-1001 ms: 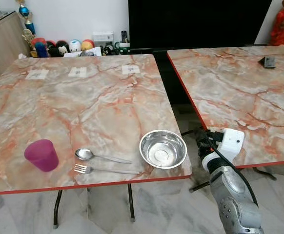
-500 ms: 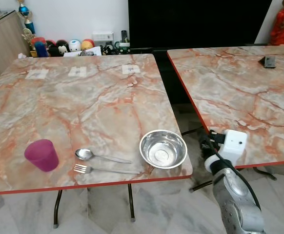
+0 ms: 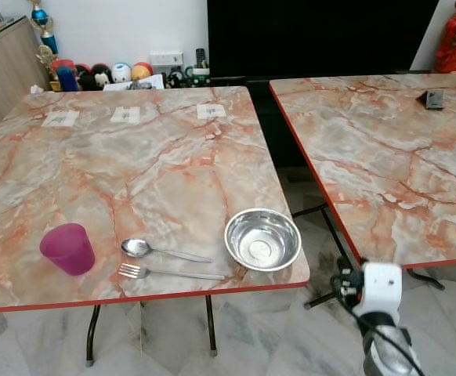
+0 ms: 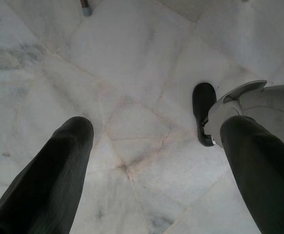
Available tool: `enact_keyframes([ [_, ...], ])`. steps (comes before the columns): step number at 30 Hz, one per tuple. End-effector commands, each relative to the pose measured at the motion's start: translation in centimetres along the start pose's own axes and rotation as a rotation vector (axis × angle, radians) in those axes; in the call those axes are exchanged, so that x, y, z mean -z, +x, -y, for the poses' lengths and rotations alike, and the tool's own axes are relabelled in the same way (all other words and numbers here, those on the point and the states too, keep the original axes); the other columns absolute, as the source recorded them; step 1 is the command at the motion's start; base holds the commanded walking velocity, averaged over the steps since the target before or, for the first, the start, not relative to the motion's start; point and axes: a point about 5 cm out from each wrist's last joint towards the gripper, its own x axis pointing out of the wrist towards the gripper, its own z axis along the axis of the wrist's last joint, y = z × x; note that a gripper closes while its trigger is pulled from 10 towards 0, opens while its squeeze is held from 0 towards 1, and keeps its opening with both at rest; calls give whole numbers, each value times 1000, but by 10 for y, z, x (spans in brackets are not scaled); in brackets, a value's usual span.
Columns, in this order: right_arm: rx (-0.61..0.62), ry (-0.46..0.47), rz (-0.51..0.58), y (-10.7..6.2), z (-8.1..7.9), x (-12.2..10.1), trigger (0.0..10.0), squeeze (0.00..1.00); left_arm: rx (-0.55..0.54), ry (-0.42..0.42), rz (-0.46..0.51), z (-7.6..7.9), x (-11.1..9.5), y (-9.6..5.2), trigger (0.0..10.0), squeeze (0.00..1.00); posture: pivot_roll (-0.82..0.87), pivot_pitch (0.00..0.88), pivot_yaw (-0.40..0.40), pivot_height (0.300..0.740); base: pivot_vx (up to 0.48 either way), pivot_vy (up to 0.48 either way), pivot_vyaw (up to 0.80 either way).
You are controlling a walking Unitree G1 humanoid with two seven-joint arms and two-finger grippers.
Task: Setting the table
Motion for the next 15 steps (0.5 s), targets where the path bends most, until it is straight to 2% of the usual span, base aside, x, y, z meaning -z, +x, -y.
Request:
enact_keyframes([
  [1,23,28,-76,-2,4,16,10000,0,2,1,-13,0,6,-2,10000,0,-18,88,-8,740,0,0,0],
  [2,31,74,-177,-3,5,38,10000,0,3,-1,-11,0,5,-2,10000,0,-16,86,-8,740,0,0,0],
  [4,34,116,-250,-4,5,55,10000,0,5,-1,-9,1,5,-2,10000,0,-16,85,-8,740,0,0,0],
  [5,34,116,-250,-4,5,55,10000,0,5,-1,-9,1,5,-2,10000,0,-16,85,-8,740,0,0,0],
  [6,26,150,-317,-5,2,71,10000,0,11,-10,-11,1,5,-1,10000,0,-16,84,-7,740,0,0,0],
  [7,26,150,-317,-5,2,71,10000,0,11,-10,-11,1,5,-1,10000,0,-16,84,-7,740,0,0,0],
  [8,20,188,-406,-8,0,89,10000,0,20,-37,-19,2,6,-1,10000,0,-15,77,-6,740,0,0,0],
  [11,20,204,-430,-9,-1,94,10000,0,20,-37,-19,3,6,-1,10000,0,-14,73,-6,740,0,0,0],
  [14,30,215,-542,-22,5,118,10000,0,20,-22,-13,3,5,-1,10000,0,-21,64,-1,740,0,0,0],
  [15,40,157,-608,-32,9,130,10000,0,20,-20,-14,3,4,-1,10000,0,-19,57,1,740,0,0,0],
])
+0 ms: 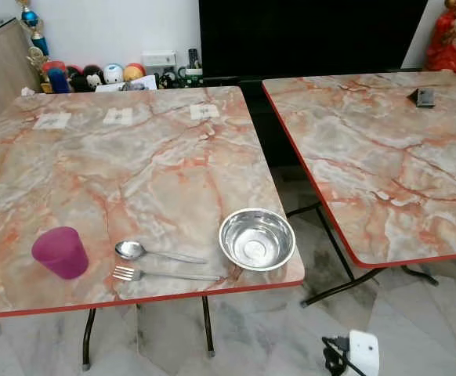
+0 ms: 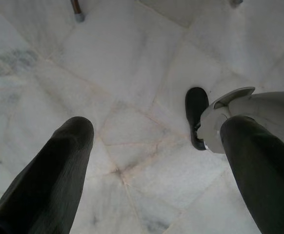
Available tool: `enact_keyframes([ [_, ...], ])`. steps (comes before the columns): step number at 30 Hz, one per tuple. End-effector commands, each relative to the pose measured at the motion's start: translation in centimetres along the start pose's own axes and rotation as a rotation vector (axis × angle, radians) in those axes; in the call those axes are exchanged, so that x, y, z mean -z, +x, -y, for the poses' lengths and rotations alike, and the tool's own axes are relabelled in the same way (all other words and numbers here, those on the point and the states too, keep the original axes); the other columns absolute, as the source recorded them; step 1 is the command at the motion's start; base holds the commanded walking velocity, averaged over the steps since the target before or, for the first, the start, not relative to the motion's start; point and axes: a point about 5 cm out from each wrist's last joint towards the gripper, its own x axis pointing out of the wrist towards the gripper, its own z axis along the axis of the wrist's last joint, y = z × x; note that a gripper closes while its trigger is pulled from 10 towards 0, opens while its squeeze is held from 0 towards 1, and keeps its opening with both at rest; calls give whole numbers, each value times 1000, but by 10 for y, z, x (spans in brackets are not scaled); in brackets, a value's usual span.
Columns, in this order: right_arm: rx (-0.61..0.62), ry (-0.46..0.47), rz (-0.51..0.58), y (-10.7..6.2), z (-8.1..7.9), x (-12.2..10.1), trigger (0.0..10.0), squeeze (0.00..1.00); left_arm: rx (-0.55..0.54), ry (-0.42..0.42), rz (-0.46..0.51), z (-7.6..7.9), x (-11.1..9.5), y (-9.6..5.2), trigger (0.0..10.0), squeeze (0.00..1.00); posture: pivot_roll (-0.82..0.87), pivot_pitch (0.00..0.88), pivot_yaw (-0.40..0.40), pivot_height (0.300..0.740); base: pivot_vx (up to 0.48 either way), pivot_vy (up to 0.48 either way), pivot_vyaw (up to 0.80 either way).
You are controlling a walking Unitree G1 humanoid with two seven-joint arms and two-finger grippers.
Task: Setting the table
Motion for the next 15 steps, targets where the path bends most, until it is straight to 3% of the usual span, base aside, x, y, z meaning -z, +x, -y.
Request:
enact_keyframes([
  [1,56,-67,-111,-7,17,29,10000,0,-3,-2,-24,0,7,-2,10000,0,-10,53,1,740,0,0,0],
  [5,92,-77,-152,-12,26,43,10000,0,-3,-17,-21,0,7,-2,10000,0,2,43,2,740,0,0,0],
  [6,94,-20,-130,-13,27,42,10000,0,-5,-32,-16,0,7,-2,10000,0,-7,40,4,740,0,0,0],
  [15,82,-4,-94,-12,26,41,10000,0,10,-24,-15,0,6,-2,10000,0,-15,43,8,740,0,0,0],
])
